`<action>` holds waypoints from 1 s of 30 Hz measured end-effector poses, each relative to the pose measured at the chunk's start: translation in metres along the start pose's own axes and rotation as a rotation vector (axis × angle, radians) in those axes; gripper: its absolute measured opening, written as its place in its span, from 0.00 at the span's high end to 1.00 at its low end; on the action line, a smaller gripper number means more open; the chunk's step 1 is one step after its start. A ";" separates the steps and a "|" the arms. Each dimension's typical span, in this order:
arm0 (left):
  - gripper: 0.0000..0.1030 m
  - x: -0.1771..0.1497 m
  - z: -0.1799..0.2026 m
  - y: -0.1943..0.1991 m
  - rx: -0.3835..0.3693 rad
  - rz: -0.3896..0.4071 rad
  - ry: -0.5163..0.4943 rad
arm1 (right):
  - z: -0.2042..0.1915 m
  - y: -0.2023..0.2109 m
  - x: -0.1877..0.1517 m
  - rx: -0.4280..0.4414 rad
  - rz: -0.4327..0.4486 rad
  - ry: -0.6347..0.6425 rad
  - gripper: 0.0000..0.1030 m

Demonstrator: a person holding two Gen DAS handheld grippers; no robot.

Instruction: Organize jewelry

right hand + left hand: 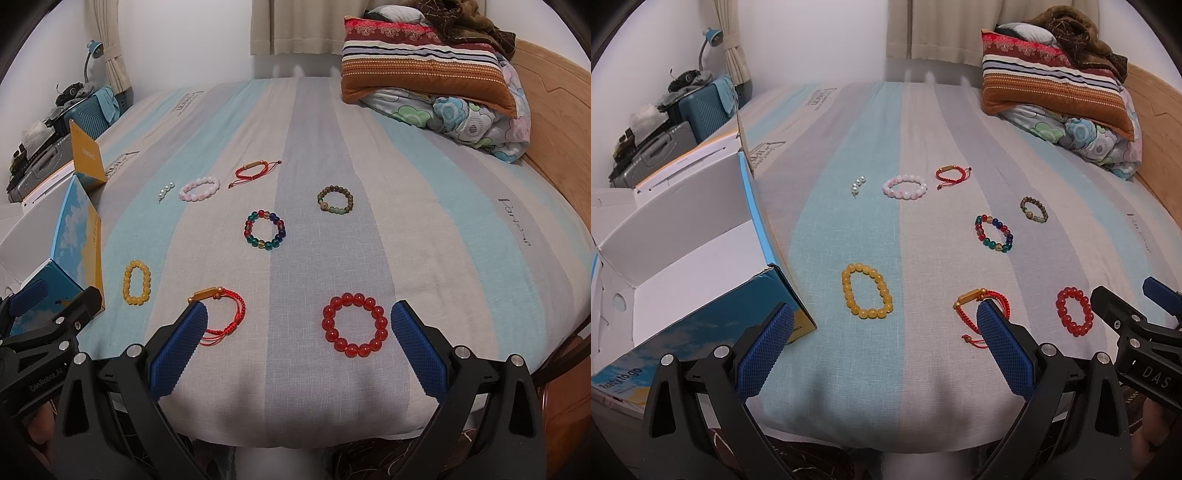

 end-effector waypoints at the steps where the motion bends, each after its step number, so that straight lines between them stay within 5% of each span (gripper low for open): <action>1: 0.06 0.000 0.000 0.000 0.000 0.000 0.001 | 0.000 0.000 0.000 0.000 0.001 0.000 0.07; 30: 0.06 0.003 0.000 0.003 0.008 -0.006 -0.005 | 0.000 0.001 0.001 0.000 0.004 0.003 0.07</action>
Point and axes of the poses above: each gripper's, at about its wrist camera, not at the fingertips, and y roughly against the way its jaws point, z to its right, x to its top, the point moved 5 cm from there along -y, roughly the way its jaws point, and after that the axes turned 11 degrees about -y, right-handed, at the moved point
